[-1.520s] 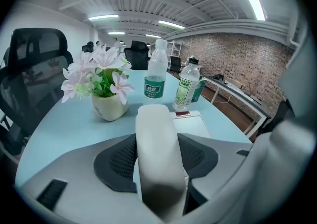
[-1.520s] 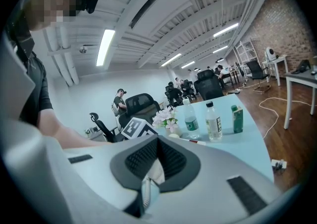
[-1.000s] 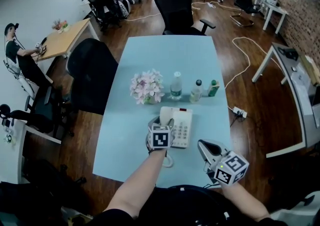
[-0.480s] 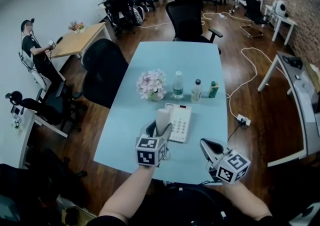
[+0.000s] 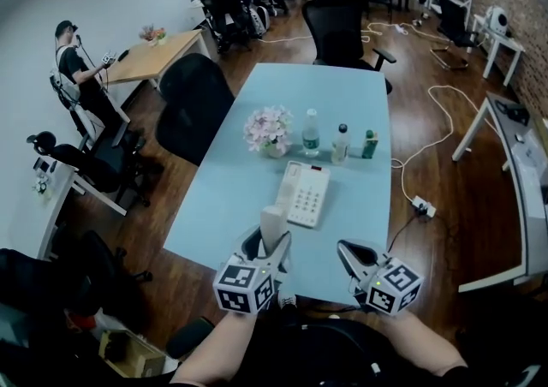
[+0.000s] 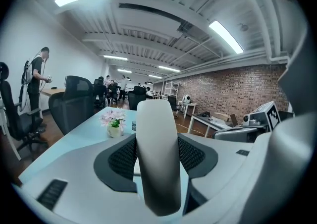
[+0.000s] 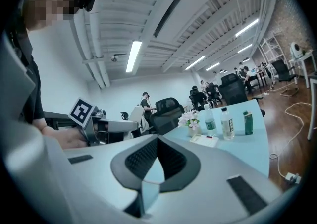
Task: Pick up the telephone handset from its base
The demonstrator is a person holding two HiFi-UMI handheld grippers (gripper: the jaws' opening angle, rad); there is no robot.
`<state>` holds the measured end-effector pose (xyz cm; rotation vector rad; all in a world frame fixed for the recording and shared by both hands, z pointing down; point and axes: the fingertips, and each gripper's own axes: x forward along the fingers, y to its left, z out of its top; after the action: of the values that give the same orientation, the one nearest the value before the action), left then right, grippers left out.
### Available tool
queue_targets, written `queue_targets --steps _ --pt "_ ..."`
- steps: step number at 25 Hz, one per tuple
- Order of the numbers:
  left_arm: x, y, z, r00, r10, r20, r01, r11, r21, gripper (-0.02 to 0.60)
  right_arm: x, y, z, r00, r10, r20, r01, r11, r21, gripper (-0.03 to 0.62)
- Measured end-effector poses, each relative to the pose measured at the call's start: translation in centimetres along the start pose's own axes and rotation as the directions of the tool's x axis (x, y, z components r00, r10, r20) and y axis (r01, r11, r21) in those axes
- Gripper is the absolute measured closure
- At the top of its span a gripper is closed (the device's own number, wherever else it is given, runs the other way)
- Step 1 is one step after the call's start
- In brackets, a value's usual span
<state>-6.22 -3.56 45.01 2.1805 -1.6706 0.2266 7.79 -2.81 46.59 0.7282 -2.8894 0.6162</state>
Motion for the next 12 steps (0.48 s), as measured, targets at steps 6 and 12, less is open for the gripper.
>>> queue_targets --steps 6,12 --pt "-3.5 -2.5 -3.0 1.0 0.021 0.012 -0.021 0.999 -0.027 0.347 -1.3 1.3 -1.9 0.999 0.036 -0.036 -0.037 0.999 -0.04 0.58" --pt "-5.4 -3.7 -4.1 0.999 0.041 0.026 -0.039 0.998 -0.038 0.347 -2.2 2.2 -2.8 0.997 0.057 -0.05 -0.06 0.996 -0.068 0.582"
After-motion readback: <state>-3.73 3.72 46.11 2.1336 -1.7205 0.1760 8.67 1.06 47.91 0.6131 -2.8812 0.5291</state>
